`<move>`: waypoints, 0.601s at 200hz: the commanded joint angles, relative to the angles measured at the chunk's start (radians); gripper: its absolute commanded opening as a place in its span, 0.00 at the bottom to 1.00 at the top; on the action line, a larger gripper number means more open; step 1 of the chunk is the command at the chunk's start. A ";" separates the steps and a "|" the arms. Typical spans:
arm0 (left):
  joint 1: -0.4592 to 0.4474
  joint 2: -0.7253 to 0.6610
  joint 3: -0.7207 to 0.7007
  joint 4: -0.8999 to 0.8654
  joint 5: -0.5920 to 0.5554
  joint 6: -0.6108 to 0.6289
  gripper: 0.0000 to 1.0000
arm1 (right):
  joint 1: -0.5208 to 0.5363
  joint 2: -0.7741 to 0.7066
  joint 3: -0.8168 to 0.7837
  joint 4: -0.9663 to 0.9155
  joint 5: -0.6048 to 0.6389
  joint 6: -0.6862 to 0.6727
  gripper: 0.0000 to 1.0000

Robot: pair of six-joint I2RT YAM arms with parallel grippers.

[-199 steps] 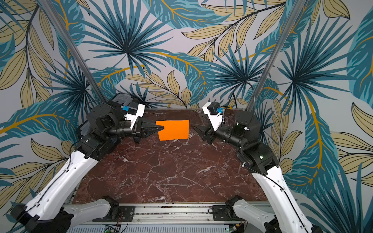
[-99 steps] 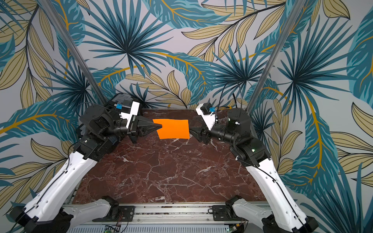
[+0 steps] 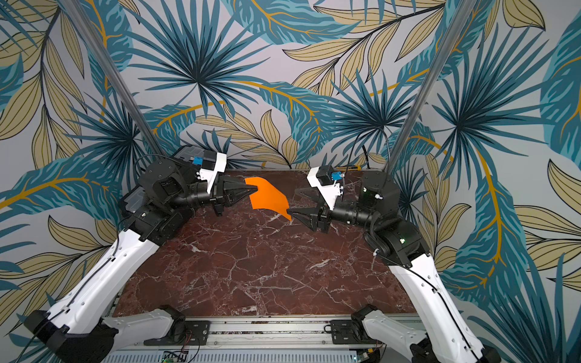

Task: Fold the square paper along the opposite sides
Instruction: Pick up the paper from the center of the board.

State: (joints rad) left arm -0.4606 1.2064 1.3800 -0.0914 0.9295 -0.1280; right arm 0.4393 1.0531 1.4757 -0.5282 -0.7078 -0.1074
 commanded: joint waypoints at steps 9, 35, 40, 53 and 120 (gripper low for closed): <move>0.006 -0.008 0.023 0.038 -0.005 -0.021 0.00 | 0.002 0.021 0.012 0.003 -0.040 0.019 0.64; 0.006 -0.008 0.015 0.045 0.001 -0.028 0.00 | 0.007 0.036 0.017 0.020 -0.048 0.026 0.64; 0.006 -0.008 0.014 0.049 0.003 -0.030 0.00 | 0.008 0.037 0.017 0.022 -0.047 0.026 0.64; 0.007 -0.011 0.011 0.047 0.002 -0.027 0.00 | 0.010 0.036 0.022 0.024 -0.031 0.024 0.64; 0.007 -0.067 0.014 -0.064 -0.017 0.057 0.00 | 0.009 -0.047 0.013 0.073 0.564 0.064 0.63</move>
State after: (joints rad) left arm -0.4606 1.1767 1.3800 -0.1219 0.9199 -0.1081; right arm 0.4465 1.0393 1.4784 -0.4973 -0.3695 -0.0597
